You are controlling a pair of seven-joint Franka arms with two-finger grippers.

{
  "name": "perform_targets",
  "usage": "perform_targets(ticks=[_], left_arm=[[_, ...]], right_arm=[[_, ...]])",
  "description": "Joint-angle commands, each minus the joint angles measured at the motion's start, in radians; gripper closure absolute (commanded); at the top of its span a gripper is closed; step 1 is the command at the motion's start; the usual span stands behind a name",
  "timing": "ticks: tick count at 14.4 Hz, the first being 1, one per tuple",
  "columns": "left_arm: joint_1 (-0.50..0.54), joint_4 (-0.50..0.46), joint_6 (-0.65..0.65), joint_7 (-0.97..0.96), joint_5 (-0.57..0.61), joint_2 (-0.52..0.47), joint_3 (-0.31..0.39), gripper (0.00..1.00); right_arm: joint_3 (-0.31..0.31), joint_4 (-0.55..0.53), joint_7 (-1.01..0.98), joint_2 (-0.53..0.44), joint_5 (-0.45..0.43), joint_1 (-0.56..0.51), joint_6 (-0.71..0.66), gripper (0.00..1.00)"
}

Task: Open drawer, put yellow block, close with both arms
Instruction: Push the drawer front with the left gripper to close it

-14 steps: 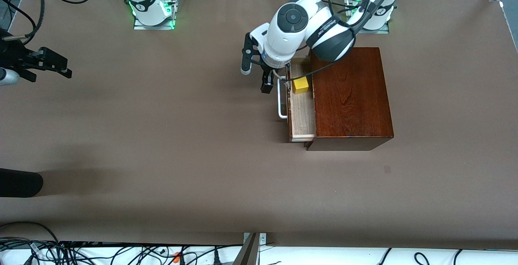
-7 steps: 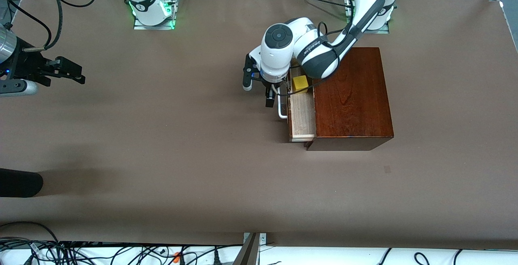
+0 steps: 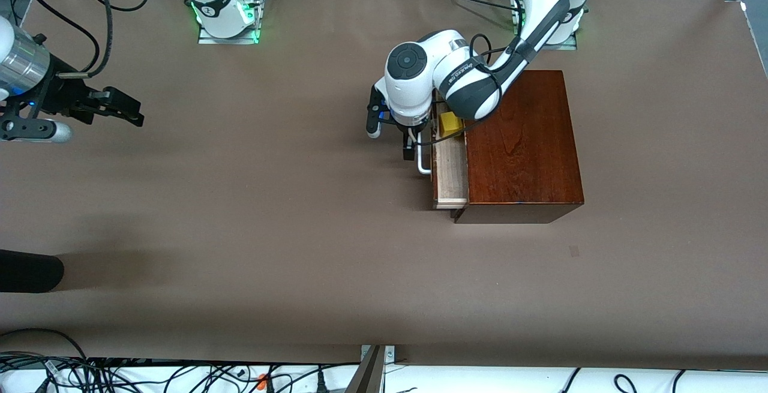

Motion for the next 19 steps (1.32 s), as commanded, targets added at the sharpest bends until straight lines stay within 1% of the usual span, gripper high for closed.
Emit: perform_targets(ticks=[1, 5, 9, 11, 12, 13, 14, 15, 18, 19], left_arm=[[0.021, 0.002, -0.096, -0.004, 0.044, -0.037, 0.021, 0.0], [0.055, 0.002, -0.139, -0.002, 0.044, -0.057, 0.02, 0.0], [0.063, 0.003, -0.139, -0.004, 0.043, -0.065, 0.016, 0.0], [0.063, 0.028, -0.145, -0.01, 0.029, -0.083, 0.015, 0.0], [0.063, 0.041, -0.169, -0.017, 0.017, -0.106, 0.012, 0.0], [0.063, 0.066, -0.205, -0.024, -0.018, -0.132, 0.012, 0.0], [0.063, 0.101, -0.258, -0.046, -0.078, -0.157, 0.013, 0.0], [0.064, 0.152, -0.328, -0.089, -0.124, -0.177, 0.018, 0.0], [0.105, 0.329, -0.572, -0.294, -0.14, -0.192, 0.021, 0.0], [0.139, 0.373, -0.629, -0.354, -0.137, -0.194, 0.02, 0.0]], right_arm=[[-0.003, 0.015, 0.008, 0.002, -0.016, 0.004, -0.002, 0.0], [-0.008, 0.015, -0.038, 0.002, -0.017, 0.001, 0.001, 0.0], [-0.009, 0.015, -0.038, 0.002, -0.017, -0.002, 0.001, 0.0], [-0.011, 0.015, -0.038, 0.002, -0.016, -0.003, 0.001, 0.0], [-0.012, 0.015, -0.038, 0.002, -0.016, -0.005, 0.001, 0.0], [-0.011, 0.015, -0.038, 0.002, -0.014, -0.005, 0.001, 0.0], [-0.011, 0.015, -0.038, 0.002, -0.014, -0.005, 0.001, 0.0], [-0.012, 0.015, -0.038, 0.002, -0.014, -0.005, 0.001, 0.0], [-0.012, 0.015, -0.038, 0.002, -0.014, -0.005, 0.001, 0.0], [-0.012, 0.015, -0.038, 0.002, -0.014, -0.005, 0.003, 0.0]])
